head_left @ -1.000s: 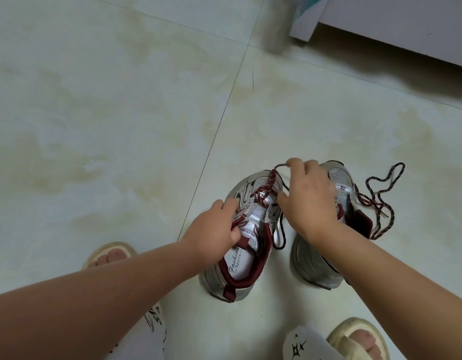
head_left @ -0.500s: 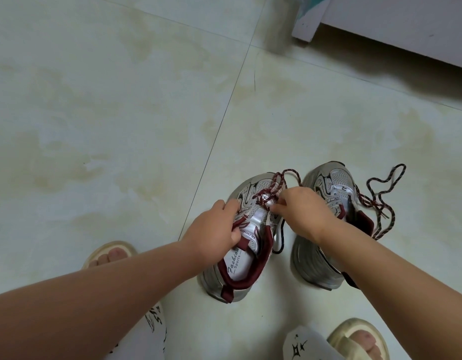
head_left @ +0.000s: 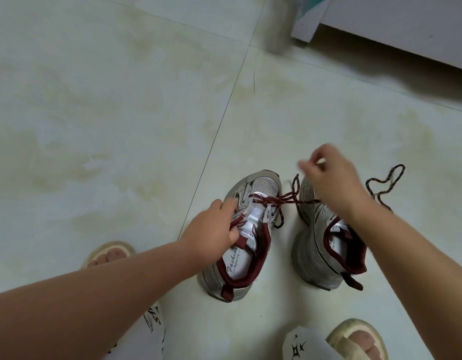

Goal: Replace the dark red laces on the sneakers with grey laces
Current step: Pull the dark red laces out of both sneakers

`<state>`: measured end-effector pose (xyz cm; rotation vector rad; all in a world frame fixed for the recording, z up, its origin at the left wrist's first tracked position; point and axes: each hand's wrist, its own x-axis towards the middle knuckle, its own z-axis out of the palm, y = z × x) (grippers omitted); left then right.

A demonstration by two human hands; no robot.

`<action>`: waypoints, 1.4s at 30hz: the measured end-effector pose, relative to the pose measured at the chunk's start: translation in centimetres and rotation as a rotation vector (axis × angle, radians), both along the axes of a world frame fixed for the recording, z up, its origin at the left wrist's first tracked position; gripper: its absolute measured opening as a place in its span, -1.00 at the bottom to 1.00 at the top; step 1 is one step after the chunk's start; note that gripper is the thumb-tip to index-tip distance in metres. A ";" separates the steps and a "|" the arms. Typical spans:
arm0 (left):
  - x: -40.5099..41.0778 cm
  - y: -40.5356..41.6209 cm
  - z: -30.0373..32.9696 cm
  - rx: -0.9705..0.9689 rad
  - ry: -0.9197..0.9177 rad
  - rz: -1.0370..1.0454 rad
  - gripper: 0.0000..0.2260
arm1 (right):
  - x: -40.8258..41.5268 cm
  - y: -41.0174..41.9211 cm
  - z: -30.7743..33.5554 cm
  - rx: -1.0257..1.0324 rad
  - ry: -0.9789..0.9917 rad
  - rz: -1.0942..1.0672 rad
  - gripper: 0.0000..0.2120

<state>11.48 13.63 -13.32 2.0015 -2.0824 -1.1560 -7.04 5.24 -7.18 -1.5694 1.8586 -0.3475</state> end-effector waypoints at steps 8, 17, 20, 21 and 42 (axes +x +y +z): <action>0.0 0.0 -0.1 -0.001 -0.009 -0.001 -0.68 | 1.3 2.7 -3.1 0.069 0.334 0.468 -0.85; 0.2 -0.6 -0.4 -0.026 -0.004 0.060 -0.69 | 0.3 1.6 -2.4 0.119 -0.660 -0.353 -0.73; 0.3 -0.6 -0.4 -0.025 -0.012 0.060 -0.69 | -0.3 -0.1 -0.9 0.005 -0.874 -0.560 -0.74; 0.3 -0.5 -0.3 -0.024 -0.013 0.061 -0.68 | -0.8 -0.9 0.0 -0.022 -0.917 -0.622 -0.77; 0.4 -0.5 -0.3 -0.031 -0.011 0.077 -0.68 | 1.3 1.1 -2.2 -0.049 -0.289 -0.246 -0.79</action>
